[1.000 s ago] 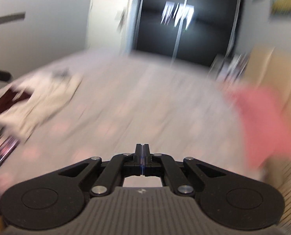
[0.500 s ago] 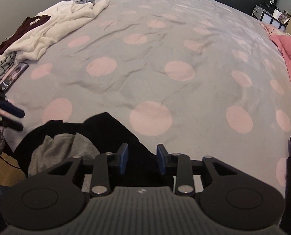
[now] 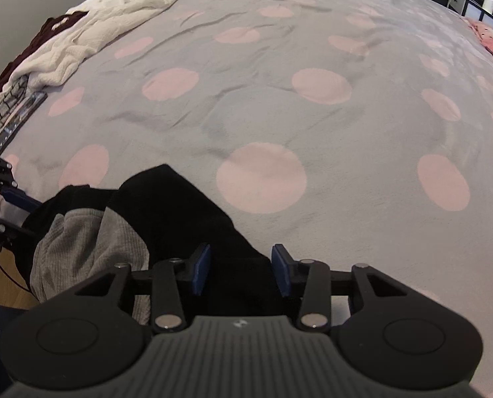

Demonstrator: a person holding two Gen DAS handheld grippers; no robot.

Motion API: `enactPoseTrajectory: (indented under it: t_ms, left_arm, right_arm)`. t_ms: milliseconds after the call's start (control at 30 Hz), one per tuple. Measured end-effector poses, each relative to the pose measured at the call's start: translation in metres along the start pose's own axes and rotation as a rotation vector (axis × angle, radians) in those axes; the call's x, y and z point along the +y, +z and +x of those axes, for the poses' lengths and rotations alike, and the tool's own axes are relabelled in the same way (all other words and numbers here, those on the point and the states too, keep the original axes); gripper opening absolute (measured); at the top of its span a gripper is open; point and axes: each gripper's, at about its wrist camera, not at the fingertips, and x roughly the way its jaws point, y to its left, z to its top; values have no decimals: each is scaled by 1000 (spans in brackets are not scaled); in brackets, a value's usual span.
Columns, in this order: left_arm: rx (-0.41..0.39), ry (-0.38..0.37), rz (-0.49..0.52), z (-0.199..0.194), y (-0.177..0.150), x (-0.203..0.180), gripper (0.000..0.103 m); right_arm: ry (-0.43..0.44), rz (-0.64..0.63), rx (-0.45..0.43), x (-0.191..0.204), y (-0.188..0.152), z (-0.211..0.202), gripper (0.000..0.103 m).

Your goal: Fold clothes

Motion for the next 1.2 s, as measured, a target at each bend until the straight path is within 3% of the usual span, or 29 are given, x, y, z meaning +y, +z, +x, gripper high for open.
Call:
enactPoseTrajectory:
  t_ms: [33, 100, 200, 500, 700, 800, 933, 1100, 1200]
  left_arm:
    - [-5, 4, 4, 0, 0, -1, 15]
    - [-16, 13, 18, -3, 0, -4, 4]
    - [-47, 46, 18, -10, -4, -11, 2]
    - [-196, 140, -147, -65, -14, 0, 1]
    - [-320, 167, -248, -116, -24, 7, 1]
    - [-408, 196, -282, -147, -27, 9, 0]
    - [-554, 247, -265, -194, -29, 2, 0]
    - [-799, 307, -244, -259, -31, -13, 0]
    - [-994, 329, -198, -304, -30, -27, 0]
  right_arm:
    - [4, -1, 4, 1, -1, 2, 38]
    - [30, 8, 9, 2, 1, 2, 8]
    - [16, 18, -9, 5, 5, -6, 8]
    - [-260, 86, -241, 16, 1, -86, 7]
    - [-368, 124, -324, 31, -19, -140, 7]
    - [-392, 168, -385, 34, -31, -172, 7]
    - [-353, 210, -461, 42, -41, -217, 7]
    - [-282, 219, -611, 59, -50, -280, 7]
    - [-232, 215, -733, 67, -49, -318, 7]
